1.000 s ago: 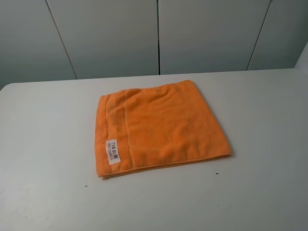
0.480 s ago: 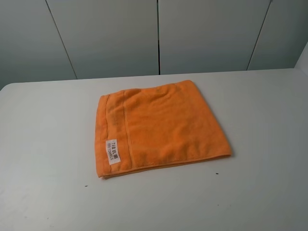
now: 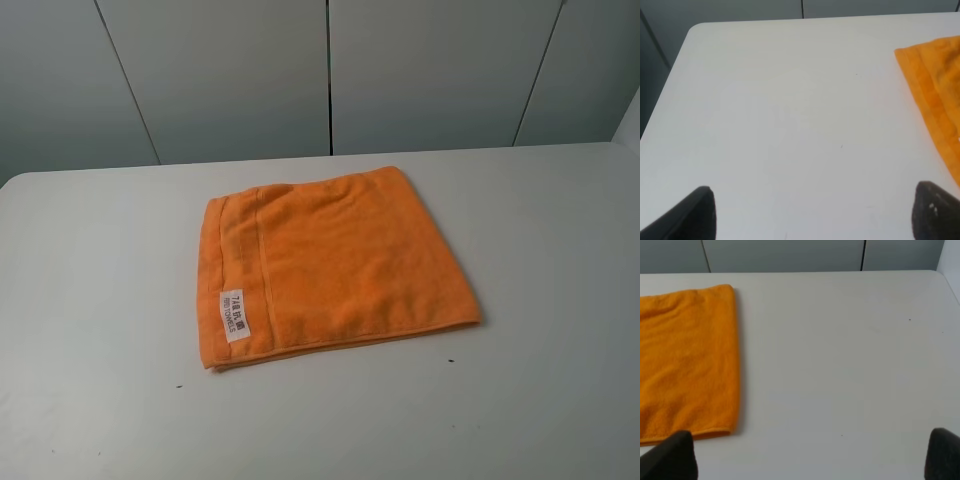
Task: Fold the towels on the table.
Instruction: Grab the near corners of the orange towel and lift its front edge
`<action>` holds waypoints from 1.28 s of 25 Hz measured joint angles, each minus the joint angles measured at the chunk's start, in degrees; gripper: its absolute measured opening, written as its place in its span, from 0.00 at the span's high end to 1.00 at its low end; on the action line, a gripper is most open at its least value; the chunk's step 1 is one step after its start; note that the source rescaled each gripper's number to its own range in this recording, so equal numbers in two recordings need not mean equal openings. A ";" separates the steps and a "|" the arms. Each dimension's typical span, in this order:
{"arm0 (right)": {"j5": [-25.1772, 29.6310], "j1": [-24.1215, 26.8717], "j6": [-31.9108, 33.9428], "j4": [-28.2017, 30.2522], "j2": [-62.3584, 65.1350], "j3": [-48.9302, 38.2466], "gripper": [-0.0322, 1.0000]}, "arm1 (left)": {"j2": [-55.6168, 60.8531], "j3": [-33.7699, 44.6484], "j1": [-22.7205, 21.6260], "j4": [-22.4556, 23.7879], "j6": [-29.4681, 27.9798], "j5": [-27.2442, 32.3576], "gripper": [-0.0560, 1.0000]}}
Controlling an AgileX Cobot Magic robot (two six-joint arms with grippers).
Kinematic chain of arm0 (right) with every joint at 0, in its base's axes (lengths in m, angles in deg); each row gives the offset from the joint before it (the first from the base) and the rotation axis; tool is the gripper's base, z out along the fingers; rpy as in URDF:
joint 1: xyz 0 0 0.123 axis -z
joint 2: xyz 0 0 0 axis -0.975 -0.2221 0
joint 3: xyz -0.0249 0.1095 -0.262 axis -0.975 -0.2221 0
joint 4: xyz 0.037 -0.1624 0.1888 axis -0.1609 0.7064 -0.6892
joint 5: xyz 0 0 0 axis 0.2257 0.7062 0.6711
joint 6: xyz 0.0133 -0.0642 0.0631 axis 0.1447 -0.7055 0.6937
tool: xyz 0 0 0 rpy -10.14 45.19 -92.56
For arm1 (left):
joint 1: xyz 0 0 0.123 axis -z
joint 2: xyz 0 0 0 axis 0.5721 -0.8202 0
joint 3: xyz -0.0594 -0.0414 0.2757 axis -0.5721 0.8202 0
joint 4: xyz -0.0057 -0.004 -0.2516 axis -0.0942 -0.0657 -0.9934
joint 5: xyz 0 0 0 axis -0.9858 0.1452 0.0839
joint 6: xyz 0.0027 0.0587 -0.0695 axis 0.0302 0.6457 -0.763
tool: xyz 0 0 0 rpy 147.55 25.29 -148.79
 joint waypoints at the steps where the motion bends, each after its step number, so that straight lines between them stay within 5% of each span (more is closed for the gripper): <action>1: 0.00 0.00 0.00 0.00 0.00 0.00 0.02 | 0.00 0.00 0.00 0.00 0.00 0.00 0.00; 20: 0.00 0.00 0.00 0.00 0.00 0.00 0.02 | 0.00 0.00 0.00 -0.77 0.00 0.00 0.00; 26: 0.00 0.00 8.65 1.88 0.00 0.00 0.02 | -3.61 -1.00 -0.09 -1.81 2.57 -2.38 0.00; 29: 0.36 0.00 13.77 3.38 -1.08 0.00 0.02 | -11.60 -2.21 -0.09 -6.82 8.31 -6.86 0.00; 32: -0.35 0.00 11.10 2.85 -5.95 0.34 0.02 | -22.16 -4.08 -0.09 -14.41 16.06 -9.31 0.00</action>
